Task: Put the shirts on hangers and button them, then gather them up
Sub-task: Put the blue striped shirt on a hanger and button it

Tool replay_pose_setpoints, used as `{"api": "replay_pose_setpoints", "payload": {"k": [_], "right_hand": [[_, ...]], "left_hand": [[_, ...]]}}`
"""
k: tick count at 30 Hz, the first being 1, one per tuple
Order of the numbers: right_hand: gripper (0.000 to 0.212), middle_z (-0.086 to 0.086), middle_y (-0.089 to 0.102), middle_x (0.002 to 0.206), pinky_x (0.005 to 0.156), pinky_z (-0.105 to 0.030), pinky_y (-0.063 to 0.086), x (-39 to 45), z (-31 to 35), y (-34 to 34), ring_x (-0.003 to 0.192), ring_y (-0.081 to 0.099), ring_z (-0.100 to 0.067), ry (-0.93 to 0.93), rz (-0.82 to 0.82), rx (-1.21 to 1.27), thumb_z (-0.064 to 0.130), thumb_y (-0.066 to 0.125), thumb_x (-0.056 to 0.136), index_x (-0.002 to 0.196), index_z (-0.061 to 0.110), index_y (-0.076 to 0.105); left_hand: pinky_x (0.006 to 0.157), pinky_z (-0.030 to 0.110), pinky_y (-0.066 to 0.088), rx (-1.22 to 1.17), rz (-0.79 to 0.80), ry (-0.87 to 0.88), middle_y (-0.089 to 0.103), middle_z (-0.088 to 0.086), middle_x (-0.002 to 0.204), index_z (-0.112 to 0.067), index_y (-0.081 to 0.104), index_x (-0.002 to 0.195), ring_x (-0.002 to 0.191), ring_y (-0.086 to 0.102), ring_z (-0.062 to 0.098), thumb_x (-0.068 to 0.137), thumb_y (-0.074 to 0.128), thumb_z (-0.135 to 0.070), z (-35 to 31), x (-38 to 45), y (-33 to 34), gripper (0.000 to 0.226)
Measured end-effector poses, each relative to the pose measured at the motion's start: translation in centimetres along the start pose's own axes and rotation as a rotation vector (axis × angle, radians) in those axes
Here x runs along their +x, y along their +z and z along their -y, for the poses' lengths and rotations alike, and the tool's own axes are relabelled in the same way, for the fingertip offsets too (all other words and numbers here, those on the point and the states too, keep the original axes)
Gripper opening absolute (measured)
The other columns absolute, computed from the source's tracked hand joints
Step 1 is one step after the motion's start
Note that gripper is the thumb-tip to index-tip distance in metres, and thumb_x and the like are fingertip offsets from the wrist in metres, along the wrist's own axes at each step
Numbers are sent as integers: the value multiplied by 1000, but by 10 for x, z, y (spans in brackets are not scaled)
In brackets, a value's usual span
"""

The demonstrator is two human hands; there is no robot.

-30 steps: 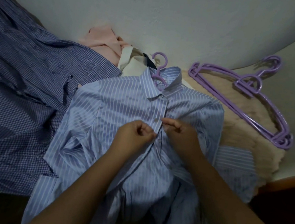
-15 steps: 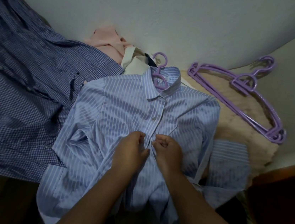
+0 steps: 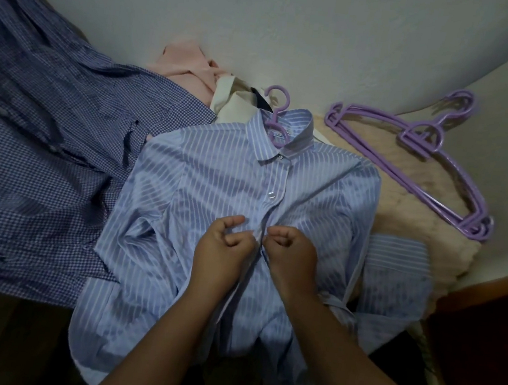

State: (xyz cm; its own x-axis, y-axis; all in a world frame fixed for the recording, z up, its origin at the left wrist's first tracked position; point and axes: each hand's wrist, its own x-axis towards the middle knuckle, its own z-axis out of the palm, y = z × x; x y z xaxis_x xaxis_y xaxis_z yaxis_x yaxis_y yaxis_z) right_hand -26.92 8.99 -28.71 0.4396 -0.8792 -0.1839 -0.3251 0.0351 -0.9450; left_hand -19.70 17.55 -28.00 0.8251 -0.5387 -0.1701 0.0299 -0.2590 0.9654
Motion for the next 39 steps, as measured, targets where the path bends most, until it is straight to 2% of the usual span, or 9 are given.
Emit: {"api": "replay_pose_setpoints", "payload": {"k": [3, 6, 9, 16, 20, 26, 30, 33, 39], "right_hand": [[10, 7, 60, 70, 57, -6, 41, -3, 3, -5, 65, 56, -4, 9, -20, 71, 4, 67, 81, 90, 9, 67], [13, 1, 63, 72, 65, -21, 49, -2, 9, -8, 69, 59, -12, 32, -11, 152, 4, 70, 80, 79, 16, 64], [21, -3, 64, 72, 68, -30, 49, -1, 10, -9, 69, 60, -17, 44, 13, 163, 5, 69, 80, 73, 24, 62], [20, -8, 64, 72, 61, -29, 43, 3, 11, -8, 64, 56, -18, 84, 39, 182, 5, 69, 80, 73, 23, 62], [20, -5, 66, 71, 66, -33, 51, 4, 11, -9, 66, 60, -17, 67, 34, 177, 4, 69, 79, 72, 21, 63], [22, -2, 66, 71, 69, -31, 52, 3, 12, -12, 68, 61, -15, 12, 47, 152, 3, 67, 80, 73, 23, 63], [20, 10, 62, 73, 63, -11, 46, -5, 18, -16, 66, 60, 3, -130, 113, 81, 3, 62, 86, 84, 22, 62], [18, 14, 61, 74, 61, -5, 42, -10, 20, -19, 66, 57, 10, -206, 172, 22, 5, 57, 90, 92, 21, 65], [11, 16, 63, 76, 65, -4, 44, -4, 20, -18, 68, 58, 14, -169, 216, 52, 11, 64, 87, 96, 17, 69]], "left_hand": [[62, 15, 50, -47, 20, -4, 74, -3, 73, -29, 56, 108, 65, 65, 2, 88, 66, -13, -3, -4, 1, 28], [58, 15, 46, -60, 48, -12, 74, -9, 75, -26, 55, 112, 60, 62, -3, 88, 66, -15, -6, -5, 0, 29], [62, 13, 49, -85, 65, -12, 73, -13, 74, -24, 55, 114, 67, 65, -3, 88, 67, -15, -8, -5, 1, 30], [70, 9, 51, -167, 69, 14, 72, -16, 69, -20, 54, 115, 76, 67, -6, 90, 62, -6, -15, -7, 0, 30], [66, 8, 49, -168, 92, 13, 72, -16, 72, -21, 54, 115, 77, 67, -5, 90, 62, -7, -17, -5, -1, 30], [74, 21, 55, -236, 100, -24, 74, -3, 77, -23, 55, 108, 75, 69, 6, 93, 59, -10, -16, -4, -1, 20], [80, 27, 53, -269, 112, -34, 71, 6, 81, -21, 54, 105, 77, 66, 13, 88, 65, -4, -14, -2, -1, 26], [79, 23, 51, -255, 121, -40, 68, 9, 85, -19, 53, 104, 77, 65, 12, 86, 64, 2, -13, 2, -1, 30], [72, 22, 53, -172, 140, 8, 68, 4, 82, -21, 53, 102, 74, 65, 12, 84, 65, 3, -11, 5, 0, 32]]}}
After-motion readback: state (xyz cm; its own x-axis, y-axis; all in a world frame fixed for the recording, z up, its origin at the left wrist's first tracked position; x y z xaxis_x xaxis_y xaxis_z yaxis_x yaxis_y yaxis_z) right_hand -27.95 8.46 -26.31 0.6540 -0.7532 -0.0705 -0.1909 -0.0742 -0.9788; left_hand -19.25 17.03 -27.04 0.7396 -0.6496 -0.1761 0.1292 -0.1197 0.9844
